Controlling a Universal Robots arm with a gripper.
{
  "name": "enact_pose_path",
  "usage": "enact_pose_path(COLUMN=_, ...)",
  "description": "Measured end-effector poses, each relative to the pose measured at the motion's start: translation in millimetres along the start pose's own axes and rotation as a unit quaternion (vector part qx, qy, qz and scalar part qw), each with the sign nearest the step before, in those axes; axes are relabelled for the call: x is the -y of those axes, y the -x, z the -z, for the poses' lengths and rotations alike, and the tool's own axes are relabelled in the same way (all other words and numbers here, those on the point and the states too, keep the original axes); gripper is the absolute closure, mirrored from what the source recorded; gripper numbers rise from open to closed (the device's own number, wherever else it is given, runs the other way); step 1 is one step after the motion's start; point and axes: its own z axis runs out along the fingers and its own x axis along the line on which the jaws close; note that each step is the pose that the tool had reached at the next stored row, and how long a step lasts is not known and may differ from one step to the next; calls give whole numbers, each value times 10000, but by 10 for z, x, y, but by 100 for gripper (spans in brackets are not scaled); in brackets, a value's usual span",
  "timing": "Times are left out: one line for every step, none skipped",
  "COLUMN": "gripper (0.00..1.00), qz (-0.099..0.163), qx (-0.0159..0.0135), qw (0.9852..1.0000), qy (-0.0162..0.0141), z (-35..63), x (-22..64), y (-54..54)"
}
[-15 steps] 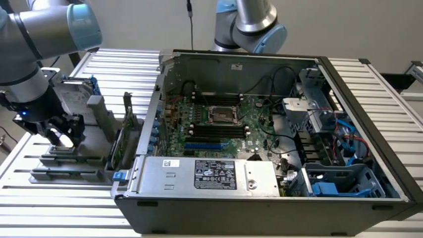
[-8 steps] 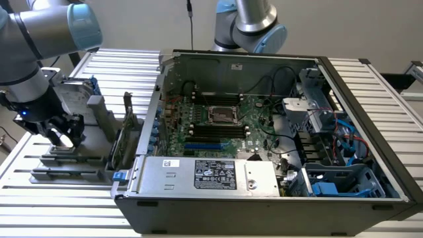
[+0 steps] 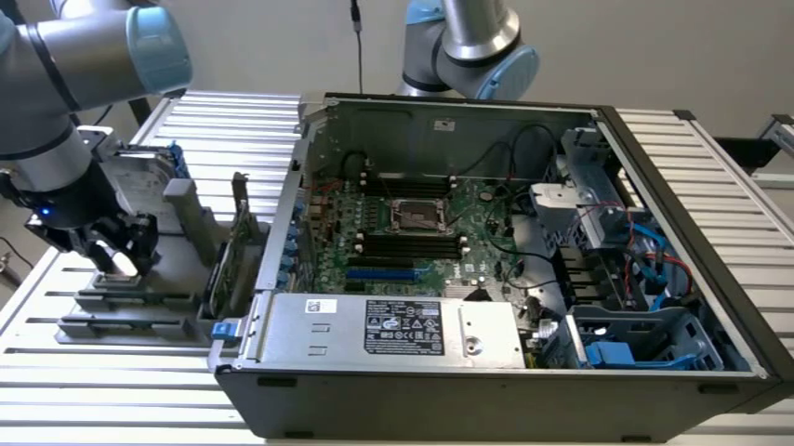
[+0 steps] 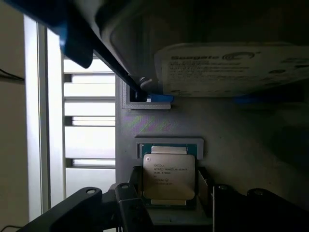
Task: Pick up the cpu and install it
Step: 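Pick up the cpu and move it towards the insertion slot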
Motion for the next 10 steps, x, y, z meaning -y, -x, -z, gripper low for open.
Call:
enact_pose_path(gripper=46, qz=0, qx=-3, qw=10000, qy=-1, z=15, x=-1, y=-1)
enact_pose_path(gripper=46, qz=0, qx=-6, qw=10000, qy=-2, z=38, x=-1, y=-2)
enact_pose_path(gripper=46, qz=0, qx=-7, qw=10000, qy=-2, z=64, x=-2, y=-3)
enact_pose_path(gripper=46, qz=0, qx=-9, qw=10000, qy=-2, z=102, x=-4, y=-4)
enact_pose_path(gripper=46, qz=0, qx=-11, qw=10000, qy=-3, z=144, x=-6, y=-6)
enact_pose_path(gripper=46, qz=0, qx=-11, qw=10000, qy=-3, z=189, x=-8, y=-7)
enact_pose_path(gripper=46, qz=0, qx=-13, qw=10000, qy=-2, z=234, x=-10, y=-9)
enact_pose_path(gripper=46, qz=0, qx=-16, qw=10000, qy=-3, z=279, x=-11, y=-10)
enact_pose_path(gripper=46, qz=0, qx=-17, qw=10000, qy=-2, z=326, x=-13, y=-11)
enact_pose_path(gripper=46, qz=0, qx=-20, qw=10000, qy=-2, z=370, x=-15, y=-12)
